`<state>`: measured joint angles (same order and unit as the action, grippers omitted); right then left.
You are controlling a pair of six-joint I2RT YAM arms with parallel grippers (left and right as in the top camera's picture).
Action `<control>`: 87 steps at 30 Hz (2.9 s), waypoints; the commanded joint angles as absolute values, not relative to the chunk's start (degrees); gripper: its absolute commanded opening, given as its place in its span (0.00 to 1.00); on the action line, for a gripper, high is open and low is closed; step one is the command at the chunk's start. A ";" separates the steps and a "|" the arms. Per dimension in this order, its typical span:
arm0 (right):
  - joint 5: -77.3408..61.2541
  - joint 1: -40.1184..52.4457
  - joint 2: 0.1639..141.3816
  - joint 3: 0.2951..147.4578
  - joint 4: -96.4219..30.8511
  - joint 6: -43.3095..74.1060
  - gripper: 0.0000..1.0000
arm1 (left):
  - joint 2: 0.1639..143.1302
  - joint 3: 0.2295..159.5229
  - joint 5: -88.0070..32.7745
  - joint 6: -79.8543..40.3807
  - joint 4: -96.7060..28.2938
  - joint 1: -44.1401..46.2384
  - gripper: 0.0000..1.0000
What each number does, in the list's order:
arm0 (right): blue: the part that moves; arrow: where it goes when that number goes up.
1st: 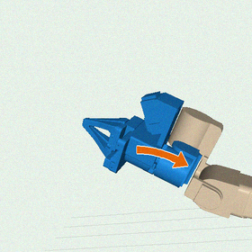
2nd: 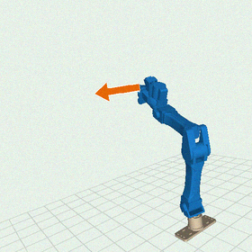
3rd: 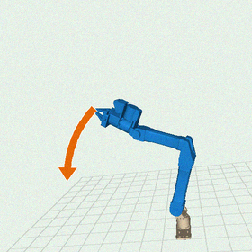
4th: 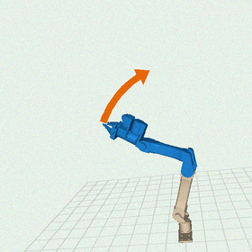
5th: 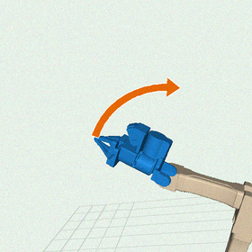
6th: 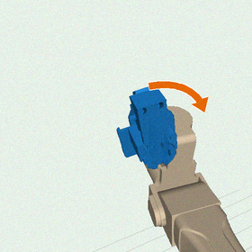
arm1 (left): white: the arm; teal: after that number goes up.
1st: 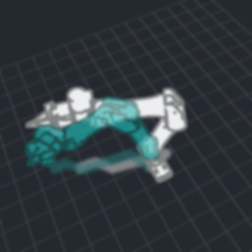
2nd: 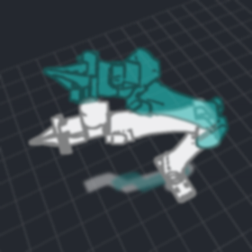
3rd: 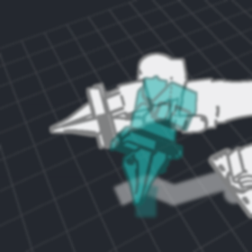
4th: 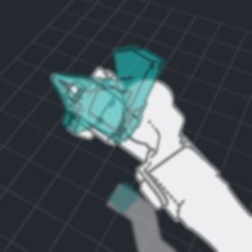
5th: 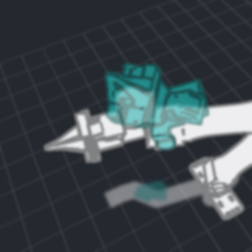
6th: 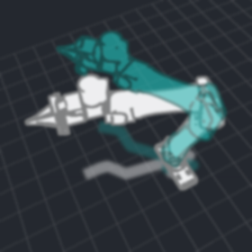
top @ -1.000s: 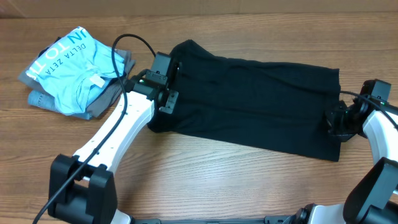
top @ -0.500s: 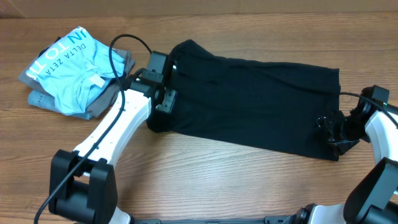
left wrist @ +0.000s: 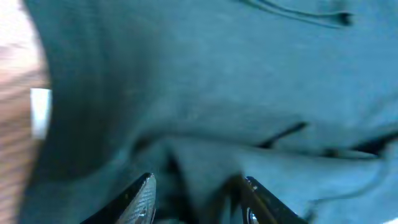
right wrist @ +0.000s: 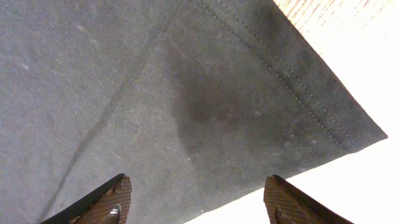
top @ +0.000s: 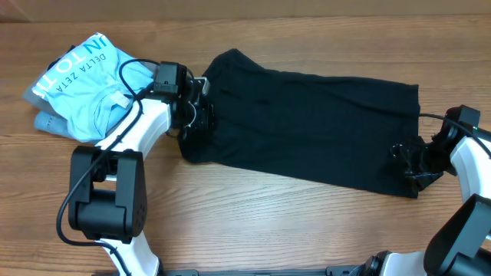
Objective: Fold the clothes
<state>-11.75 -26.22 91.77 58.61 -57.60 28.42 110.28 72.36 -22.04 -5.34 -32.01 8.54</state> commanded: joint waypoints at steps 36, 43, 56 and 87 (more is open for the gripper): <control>-11.64 -26.30 90.72 59.20 -57.41 28.05 0.73 | 109.10 74.61 -17.43 0.23 -24.73 12.60 0.31; -11.64 -26.30 90.72 59.20 -57.39 28.05 0.73 | 109.10 74.61 -9.39 -0.89 -29.65 11.73 0.44; -11.64 -26.30 90.72 59.20 -57.10 28.08 0.73 | 109.16 75.09 -22.06 -9.17 -23.20 8.36 0.62; -11.57 -25.41 90.72 59.20 -57.36 27.18 0.73 | 114.78 77.43 -46.78 -3.77 -11.05 9.02 0.05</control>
<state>-11.75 -25.74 91.77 58.61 -57.60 28.08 118.48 76.03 -40.82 -8.51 -10.76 9.26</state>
